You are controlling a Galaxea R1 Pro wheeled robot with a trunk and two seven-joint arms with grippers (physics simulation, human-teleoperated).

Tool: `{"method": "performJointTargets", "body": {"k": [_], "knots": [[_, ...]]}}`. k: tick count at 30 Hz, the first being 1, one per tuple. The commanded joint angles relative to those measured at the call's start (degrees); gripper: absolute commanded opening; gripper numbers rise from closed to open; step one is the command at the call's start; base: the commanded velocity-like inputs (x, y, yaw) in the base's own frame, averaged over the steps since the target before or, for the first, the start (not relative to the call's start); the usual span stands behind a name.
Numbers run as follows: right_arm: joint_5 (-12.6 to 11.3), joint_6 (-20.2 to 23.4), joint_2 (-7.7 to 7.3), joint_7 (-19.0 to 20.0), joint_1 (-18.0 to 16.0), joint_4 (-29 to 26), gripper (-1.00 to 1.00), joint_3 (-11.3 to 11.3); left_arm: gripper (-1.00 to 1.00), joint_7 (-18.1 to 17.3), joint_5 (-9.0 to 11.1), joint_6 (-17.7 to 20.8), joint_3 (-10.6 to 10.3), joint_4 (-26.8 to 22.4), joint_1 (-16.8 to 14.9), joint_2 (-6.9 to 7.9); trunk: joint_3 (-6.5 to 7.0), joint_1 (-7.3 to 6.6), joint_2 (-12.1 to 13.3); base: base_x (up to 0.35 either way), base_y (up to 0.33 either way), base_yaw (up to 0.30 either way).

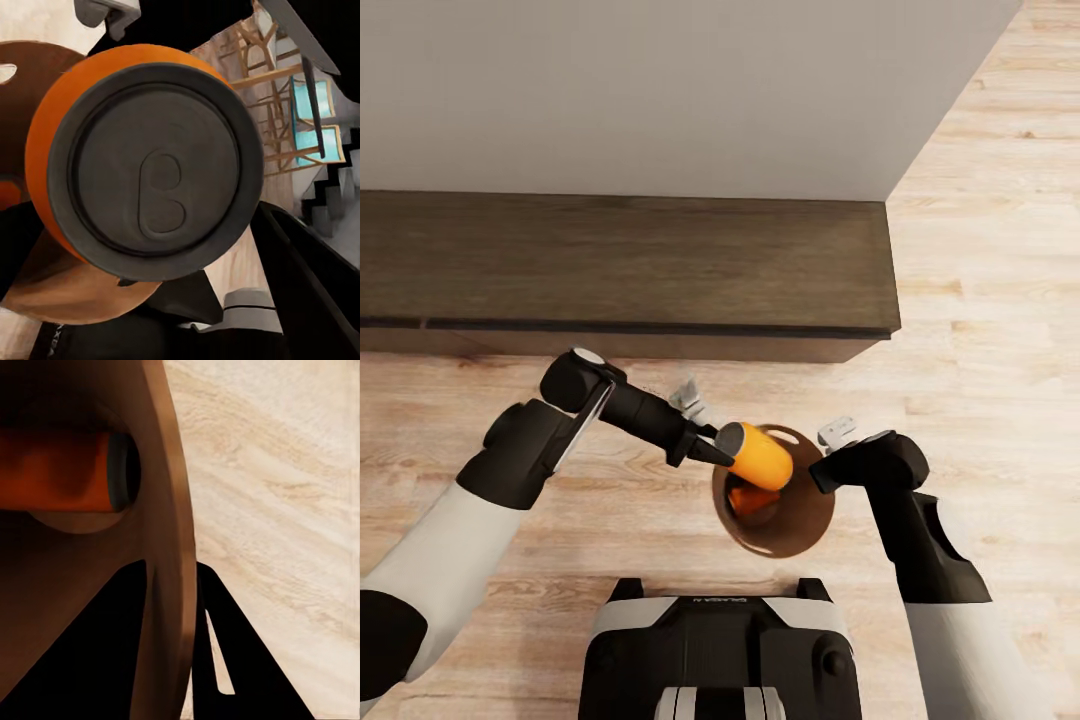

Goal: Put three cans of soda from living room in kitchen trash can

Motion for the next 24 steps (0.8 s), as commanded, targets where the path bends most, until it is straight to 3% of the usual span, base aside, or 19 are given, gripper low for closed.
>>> {"method": "performJointTargets", "body": {"k": [1,2,5,14,21,24], "knots": [[0.25,0.77,0.69,0.29,0.0,0.01,-1.0,0.1,-1.0,0.0,-1.7,0.02,-0.62,0.07,0.1,-0.02,0.0,0.0,0.0,0.0,0.0,0.0],[1.94,0.77,1.47,0.34,0.0,0.01,-1.0,0.17,-1.0,0.0,-3.87,0.02,-1.16,0.15,0.2,-0.05,0.0,0.0,0.0,0.0,0.0,0.0],[2.95,0.77,2.01,0.36,0.0,-0.01,-1.0,0.26,-1.0,0.0,-5.41,0.02,-1.52,0.19,0.26,-0.08,0.0,0.0,0.0,0.0,0.0,0.0],[3.74,0.77,3.69,0.38,0.0,-0.41,-1.0,1.0,-1.0,0.04,-7.54,0.02,-1.83,0.26,0.3,-0.29,0.0,0.0,0.0,0.0,0.0,0.0],[3.89,0.77,4.12,0.38,0.0,-0.58,-1.0,2.44,-1.0,1.76,-9.63,0.02,-1.96,1.4,1.2,-3.41,0.0,0.0,0.0,0.0,0.0,0.0],[3.9,0.77,4.29,0.38,0.0,-0.62,-1.0,2.62,-1.0,2.9,-9.88,0.02,-3.25,2.35,1.43,-4.41,0.0,0.0,0.0,0.0,0.0,0.0]]}}
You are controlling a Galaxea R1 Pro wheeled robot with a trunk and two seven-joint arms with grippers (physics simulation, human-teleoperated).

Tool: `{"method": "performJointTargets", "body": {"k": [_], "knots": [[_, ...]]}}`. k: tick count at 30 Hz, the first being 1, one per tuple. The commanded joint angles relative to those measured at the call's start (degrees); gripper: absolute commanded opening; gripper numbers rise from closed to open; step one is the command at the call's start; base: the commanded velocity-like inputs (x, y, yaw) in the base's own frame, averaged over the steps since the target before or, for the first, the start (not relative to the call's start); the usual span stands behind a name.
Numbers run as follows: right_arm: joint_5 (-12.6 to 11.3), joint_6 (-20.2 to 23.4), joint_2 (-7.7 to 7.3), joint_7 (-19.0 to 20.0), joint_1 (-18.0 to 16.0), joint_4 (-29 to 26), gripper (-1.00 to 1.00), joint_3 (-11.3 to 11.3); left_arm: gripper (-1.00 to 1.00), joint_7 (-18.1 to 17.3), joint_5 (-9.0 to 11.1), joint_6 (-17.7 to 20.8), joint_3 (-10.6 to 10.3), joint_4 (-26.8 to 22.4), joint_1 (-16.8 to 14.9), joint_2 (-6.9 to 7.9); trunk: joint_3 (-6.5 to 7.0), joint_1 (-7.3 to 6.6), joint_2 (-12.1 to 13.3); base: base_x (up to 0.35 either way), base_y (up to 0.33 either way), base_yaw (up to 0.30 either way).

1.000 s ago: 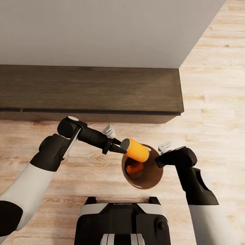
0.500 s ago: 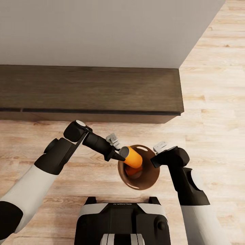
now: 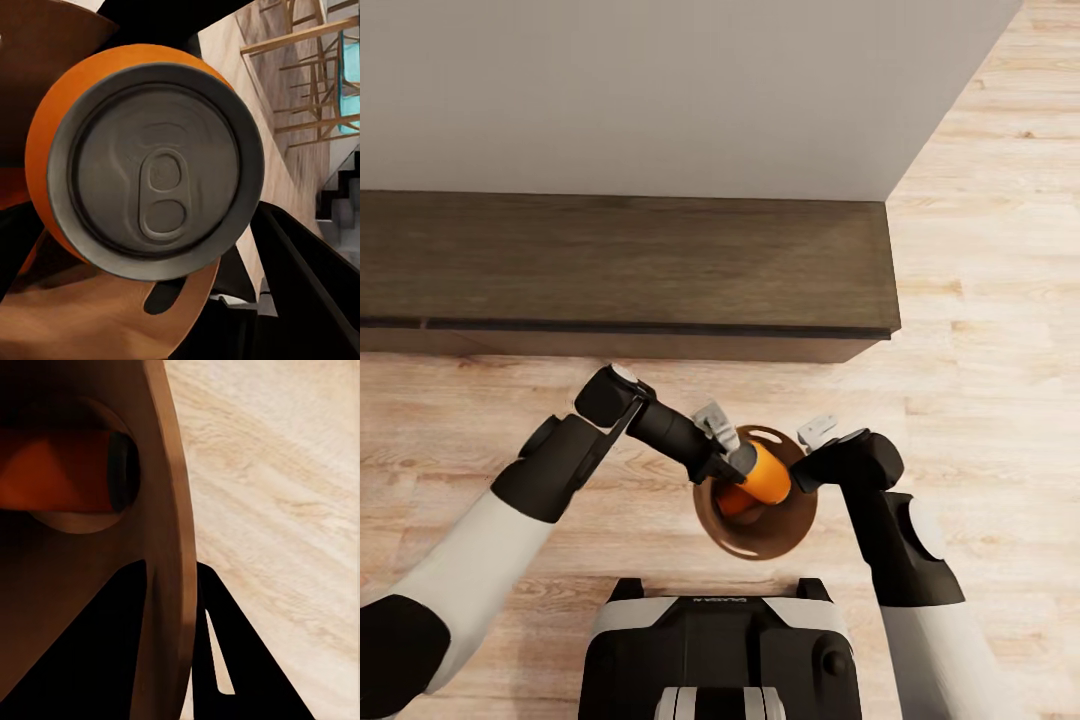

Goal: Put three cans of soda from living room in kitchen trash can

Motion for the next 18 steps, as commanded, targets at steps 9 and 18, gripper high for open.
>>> {"method": "performJointTargets", "body": {"k": [9,18], "knots": [[-1.2,0.72,0.09,0.25,0.0,-0.06,-1.0,0.13,-1.0,4.27,-0.09,0.01,-1.98,2.84,0.14,-0.83,0.0,0.0,0.0,0.0,0.0,0.0],[-1.2,0.72,0.21,0.25,0.0,-0.07,-1.0,0.38,-1.0,8.72,-0.03,0.01,-3.55,5.16,0.26,-0.87,0.0,0.0,0.0,0.0,0.0,0.0]]}}
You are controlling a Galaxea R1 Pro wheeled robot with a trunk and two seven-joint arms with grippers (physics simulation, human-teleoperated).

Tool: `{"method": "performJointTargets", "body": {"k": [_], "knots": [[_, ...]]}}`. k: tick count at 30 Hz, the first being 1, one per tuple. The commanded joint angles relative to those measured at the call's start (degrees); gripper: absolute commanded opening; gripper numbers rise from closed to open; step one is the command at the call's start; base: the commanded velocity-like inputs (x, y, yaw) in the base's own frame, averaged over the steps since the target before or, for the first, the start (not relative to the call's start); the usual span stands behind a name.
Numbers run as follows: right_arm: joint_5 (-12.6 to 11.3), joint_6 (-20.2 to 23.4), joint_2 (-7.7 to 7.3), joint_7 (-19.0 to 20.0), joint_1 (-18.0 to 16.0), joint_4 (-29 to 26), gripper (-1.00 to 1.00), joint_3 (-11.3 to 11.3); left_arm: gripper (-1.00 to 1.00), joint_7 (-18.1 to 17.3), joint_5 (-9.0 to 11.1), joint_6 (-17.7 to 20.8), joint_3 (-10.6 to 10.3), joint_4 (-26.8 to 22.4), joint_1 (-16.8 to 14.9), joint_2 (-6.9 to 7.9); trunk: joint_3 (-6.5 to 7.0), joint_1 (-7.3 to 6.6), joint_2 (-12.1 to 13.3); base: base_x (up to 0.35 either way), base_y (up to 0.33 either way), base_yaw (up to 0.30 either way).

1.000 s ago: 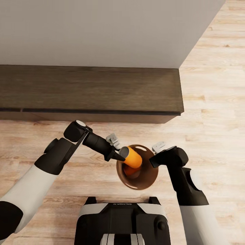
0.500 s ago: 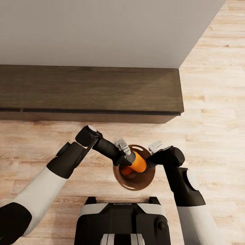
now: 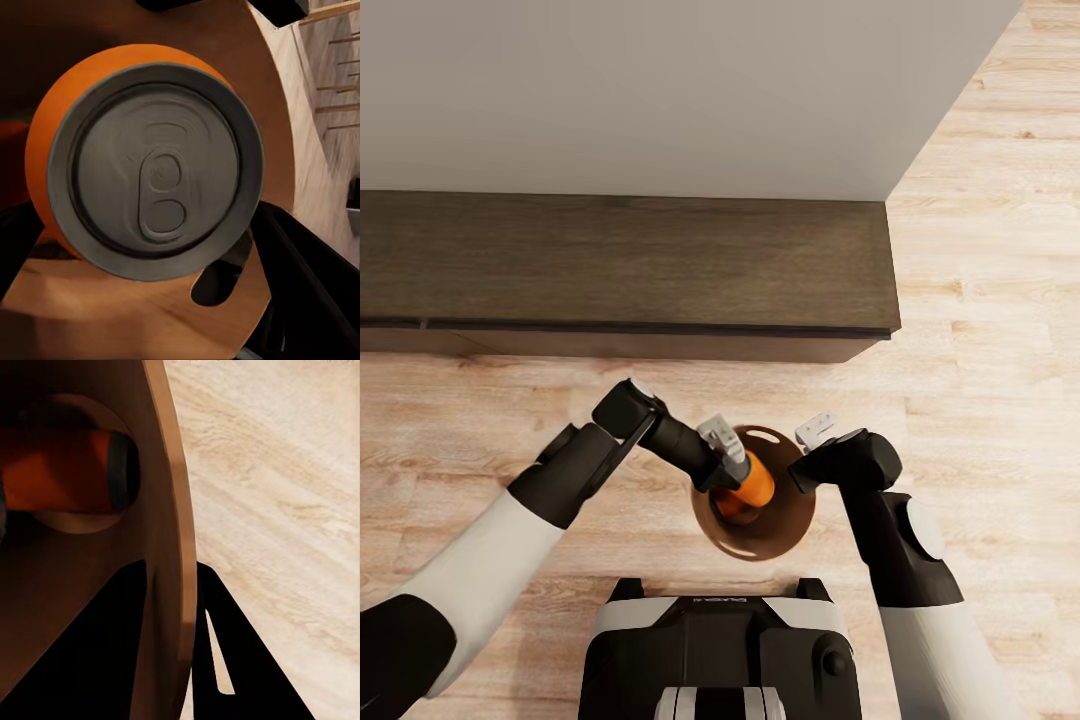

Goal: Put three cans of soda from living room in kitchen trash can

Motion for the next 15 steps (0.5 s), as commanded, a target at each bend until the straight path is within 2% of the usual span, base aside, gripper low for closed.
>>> {"method": "performJointTargets", "body": {"k": [1,4,10,15], "knots": [[-1.07,0.64,0.02,0.24,0.0,0.01,-1.0,0.24,-1.0,0.58,0.05,0.04,-0.38,0.32,0.15,-0.03,0.0,0.0,0.0,0.0,0.0,0.0],[-1.07,0.64,0.03,0.24,0.0,0.01,-1.0,0.63,-1.0,2.08,0.05,0.04,-1.69,2.92,0.38,-0.62,0.0,0.0,0.0,0.0,0.0,0.0],[-1.07,0.64,0.03,0.24,0.0,0.01,-1.0,0.8,-1.0,4.99,0.09,0.04,-2.25,5.68,0.46,-2.21,0.0,0.0,0.0,0.0,0.0,0.0],[-1.07,0.64,0.03,0.24,0.0,0.01,-1.0,0.83,-1.0,6.15,0.06,0.04,-2.6,7.39,0.46,-2.82,0.0,0.0,0.0,0.0,0.0,0.0]]}}
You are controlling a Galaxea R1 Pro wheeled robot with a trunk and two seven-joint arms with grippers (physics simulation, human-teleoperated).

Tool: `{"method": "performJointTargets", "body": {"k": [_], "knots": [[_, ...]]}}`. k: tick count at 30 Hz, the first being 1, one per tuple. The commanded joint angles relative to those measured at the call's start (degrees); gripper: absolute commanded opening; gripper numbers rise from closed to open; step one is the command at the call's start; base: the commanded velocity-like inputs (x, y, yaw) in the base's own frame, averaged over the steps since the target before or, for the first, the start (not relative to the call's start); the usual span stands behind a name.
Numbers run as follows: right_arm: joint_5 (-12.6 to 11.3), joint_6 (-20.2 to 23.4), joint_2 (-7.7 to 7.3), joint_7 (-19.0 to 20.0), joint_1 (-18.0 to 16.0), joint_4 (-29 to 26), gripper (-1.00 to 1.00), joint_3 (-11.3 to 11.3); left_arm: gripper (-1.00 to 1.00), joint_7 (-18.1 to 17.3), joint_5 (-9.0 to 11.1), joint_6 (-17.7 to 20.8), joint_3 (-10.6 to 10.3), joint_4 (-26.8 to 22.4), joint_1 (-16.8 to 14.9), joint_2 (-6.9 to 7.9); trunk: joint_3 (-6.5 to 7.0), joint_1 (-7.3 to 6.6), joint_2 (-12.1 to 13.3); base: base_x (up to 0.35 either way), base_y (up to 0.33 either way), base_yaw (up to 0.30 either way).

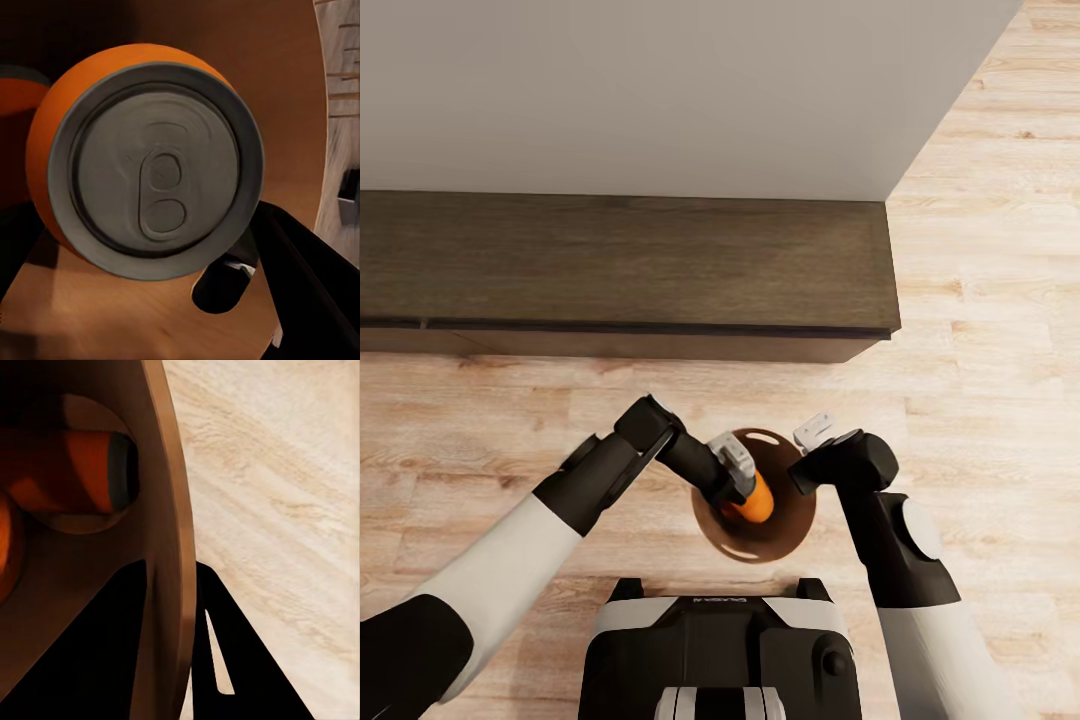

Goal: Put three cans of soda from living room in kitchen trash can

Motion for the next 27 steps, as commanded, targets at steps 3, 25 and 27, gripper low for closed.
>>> {"method": "performJointTargets", "body": {"k": [3,25,27], "knots": [[-2.57,1.33,0.01,0.39,-0.01,-0.64,-1.0,0.07,-1.0,1.67,-2.0,0.01,-0.07,0.39,0.01,-0.25,0.0,0.0,0.0,0.0,0.0,0.0],[-2.62,1.33,-0.03,0.39,-0.01,-0.64,-1.0,0.08,1.0,2.0,-1.3,0.01,0.3,-1.67,0.13,-0.01,0.0,0.0,0.0,0.0,0.0,0.0],[-2.67,1.33,-0.05,0.39,-0.01,-0.64,-1.0,0.06,1.0,1.77,-1.17,0.01,0.42,-3.82,0.82,0.27,0.0,0.0,0.0,0.0,0.0,0.0]]}}
